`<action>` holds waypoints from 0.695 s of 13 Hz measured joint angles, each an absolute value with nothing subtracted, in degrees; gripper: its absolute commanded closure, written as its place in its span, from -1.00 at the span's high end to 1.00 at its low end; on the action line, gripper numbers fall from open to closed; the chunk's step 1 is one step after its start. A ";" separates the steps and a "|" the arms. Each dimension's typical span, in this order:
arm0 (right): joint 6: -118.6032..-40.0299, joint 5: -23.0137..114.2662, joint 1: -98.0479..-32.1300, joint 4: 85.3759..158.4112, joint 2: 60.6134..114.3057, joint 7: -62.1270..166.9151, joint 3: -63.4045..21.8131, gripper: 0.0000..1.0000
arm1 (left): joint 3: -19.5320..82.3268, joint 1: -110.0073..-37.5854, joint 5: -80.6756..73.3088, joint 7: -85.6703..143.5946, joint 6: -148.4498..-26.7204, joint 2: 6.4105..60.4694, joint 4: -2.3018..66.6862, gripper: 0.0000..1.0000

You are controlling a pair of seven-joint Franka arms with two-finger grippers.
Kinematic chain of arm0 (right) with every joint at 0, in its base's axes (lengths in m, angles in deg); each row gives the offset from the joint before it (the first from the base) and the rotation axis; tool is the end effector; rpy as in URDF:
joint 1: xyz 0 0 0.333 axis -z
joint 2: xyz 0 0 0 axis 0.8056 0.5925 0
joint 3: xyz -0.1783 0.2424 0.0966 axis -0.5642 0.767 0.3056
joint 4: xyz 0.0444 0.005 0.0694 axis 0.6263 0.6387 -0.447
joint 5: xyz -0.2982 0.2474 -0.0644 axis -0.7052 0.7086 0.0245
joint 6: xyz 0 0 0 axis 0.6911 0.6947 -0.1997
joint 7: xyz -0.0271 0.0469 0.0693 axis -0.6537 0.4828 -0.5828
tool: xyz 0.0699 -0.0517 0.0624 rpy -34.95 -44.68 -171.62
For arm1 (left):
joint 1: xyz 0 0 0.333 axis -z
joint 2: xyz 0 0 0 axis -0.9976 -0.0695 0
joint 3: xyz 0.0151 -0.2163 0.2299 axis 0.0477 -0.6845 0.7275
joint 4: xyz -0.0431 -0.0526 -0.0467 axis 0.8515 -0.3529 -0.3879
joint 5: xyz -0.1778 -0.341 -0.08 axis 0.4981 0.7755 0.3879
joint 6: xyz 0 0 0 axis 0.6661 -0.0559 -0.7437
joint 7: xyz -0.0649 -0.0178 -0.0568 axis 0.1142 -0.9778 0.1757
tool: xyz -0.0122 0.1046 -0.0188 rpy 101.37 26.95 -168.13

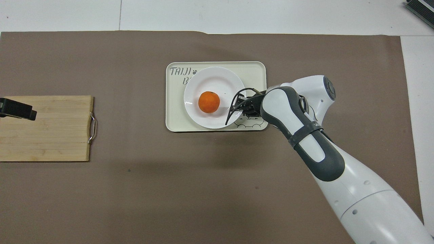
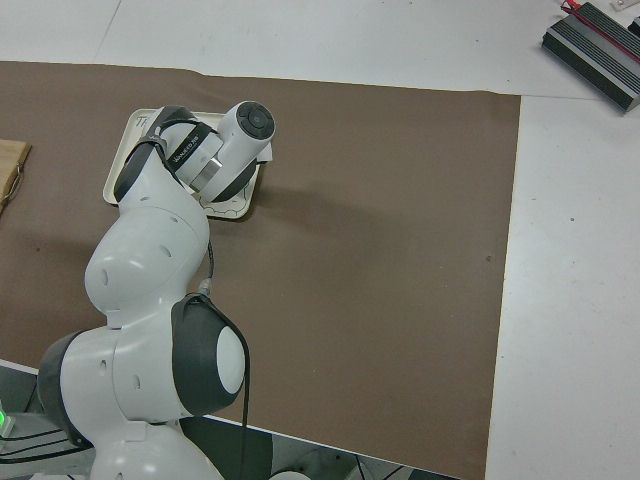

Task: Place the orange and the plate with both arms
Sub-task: 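Grasp the plate rim and slide the plate onto the tray, then open the right gripper and lift it off the plate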

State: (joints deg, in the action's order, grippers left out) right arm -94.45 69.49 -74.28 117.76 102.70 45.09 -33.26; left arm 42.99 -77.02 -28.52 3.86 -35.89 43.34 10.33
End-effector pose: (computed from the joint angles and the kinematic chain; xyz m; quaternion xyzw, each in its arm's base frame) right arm 0.6469 0.2008 0.2845 -0.9310 0.1653 0.0159 0.3249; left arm 0.5489 -0.0048 0.6413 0.9961 -0.0881 -0.0060 0.0039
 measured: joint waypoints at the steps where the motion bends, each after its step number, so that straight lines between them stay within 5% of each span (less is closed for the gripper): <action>1: -94.43 67.96 -74.26 117.74 101.91 45.07 -34.09 1.00 | 42.99 -77.02 -28.52 3.86 -35.89 43.34 10.33 1.00; 9: -81.13 37.51 -74.14 117.40 88.84 44.36 -41.36 1.00 | 42.99 -77.02 -28.52 3.86 -35.89 43.34 10.33 1.00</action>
State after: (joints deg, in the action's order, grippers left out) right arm -81.13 37.51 -74.14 117.40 88.84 44.36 -41.36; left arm 42.99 -77.02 -28.52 3.86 -35.89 43.34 10.33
